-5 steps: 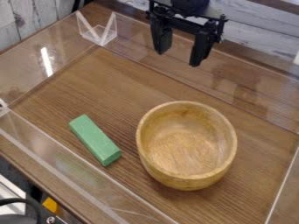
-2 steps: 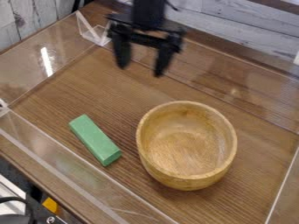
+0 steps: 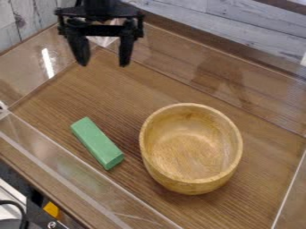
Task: Put the green block in the brown bowl
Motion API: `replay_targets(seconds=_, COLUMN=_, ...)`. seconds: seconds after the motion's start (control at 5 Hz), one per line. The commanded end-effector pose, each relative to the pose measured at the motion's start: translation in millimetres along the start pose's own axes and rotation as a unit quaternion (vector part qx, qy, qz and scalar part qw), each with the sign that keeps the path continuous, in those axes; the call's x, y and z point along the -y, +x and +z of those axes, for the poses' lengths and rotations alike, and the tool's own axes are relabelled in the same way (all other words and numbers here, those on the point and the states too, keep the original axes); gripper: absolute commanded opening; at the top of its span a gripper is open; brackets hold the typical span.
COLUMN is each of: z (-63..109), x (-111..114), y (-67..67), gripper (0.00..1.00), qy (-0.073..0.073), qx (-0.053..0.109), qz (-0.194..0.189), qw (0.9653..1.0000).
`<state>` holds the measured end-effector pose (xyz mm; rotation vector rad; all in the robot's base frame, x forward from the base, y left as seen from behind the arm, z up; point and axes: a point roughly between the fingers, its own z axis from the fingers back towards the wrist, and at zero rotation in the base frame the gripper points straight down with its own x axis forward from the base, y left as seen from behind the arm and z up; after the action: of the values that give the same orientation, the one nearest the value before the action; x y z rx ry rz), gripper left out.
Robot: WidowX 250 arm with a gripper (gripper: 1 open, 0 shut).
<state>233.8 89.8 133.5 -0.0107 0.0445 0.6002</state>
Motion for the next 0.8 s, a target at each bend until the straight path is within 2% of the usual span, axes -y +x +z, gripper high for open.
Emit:
replay_targets(seconds=0.0, z=-6.6, x=-23.2, y=6.7, gripper=1.0, qy=-0.008, qx=0.026, qz=0.114, qw=0.9931)
replay_targets(seconds=0.2, z=-23.3, x=-46.1, y=12.3, gripper=1.0, qy=-0.013, qx=0.029, qz=0.219, qw=0.9753)
replay_targets(seconds=0.4, z=-31.3, x=-58.3, y=-1.2, gripper=1.0, qy=-0.014, qx=0.027, qz=0.278, qw=0.9601)
replay_targets(seconds=0.6, z=-36.5, x=-65.4, y=-10.6, gripper=1.0, qy=-0.013, qx=0.023, qz=0.312, qw=0.9498)
